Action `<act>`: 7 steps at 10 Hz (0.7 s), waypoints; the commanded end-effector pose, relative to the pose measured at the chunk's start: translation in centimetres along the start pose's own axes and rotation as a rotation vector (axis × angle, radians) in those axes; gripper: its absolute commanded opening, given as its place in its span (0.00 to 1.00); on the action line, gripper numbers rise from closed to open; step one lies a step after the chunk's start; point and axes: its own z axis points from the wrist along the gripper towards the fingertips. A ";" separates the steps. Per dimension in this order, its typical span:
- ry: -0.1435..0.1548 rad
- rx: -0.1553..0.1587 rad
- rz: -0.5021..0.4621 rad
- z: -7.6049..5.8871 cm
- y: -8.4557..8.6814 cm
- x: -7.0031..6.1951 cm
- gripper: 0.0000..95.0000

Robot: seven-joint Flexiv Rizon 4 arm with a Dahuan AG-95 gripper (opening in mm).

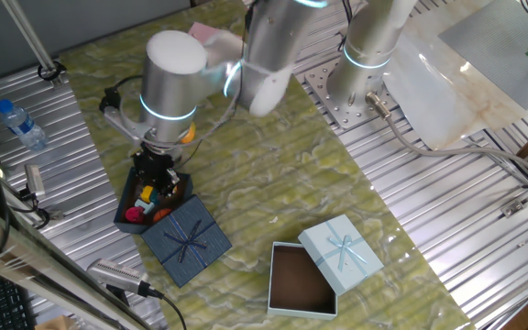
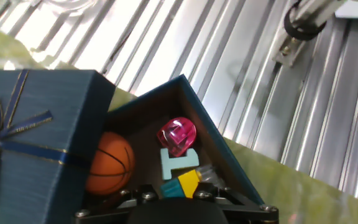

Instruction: Take everything out of the gift box

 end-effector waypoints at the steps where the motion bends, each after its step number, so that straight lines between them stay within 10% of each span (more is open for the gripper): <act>1: 0.047 0.012 0.044 -0.6 -0.8 -0.1 0.20; 7: 0.170 -0.035 0.052 -1.7 -0.6 -0.2 0.20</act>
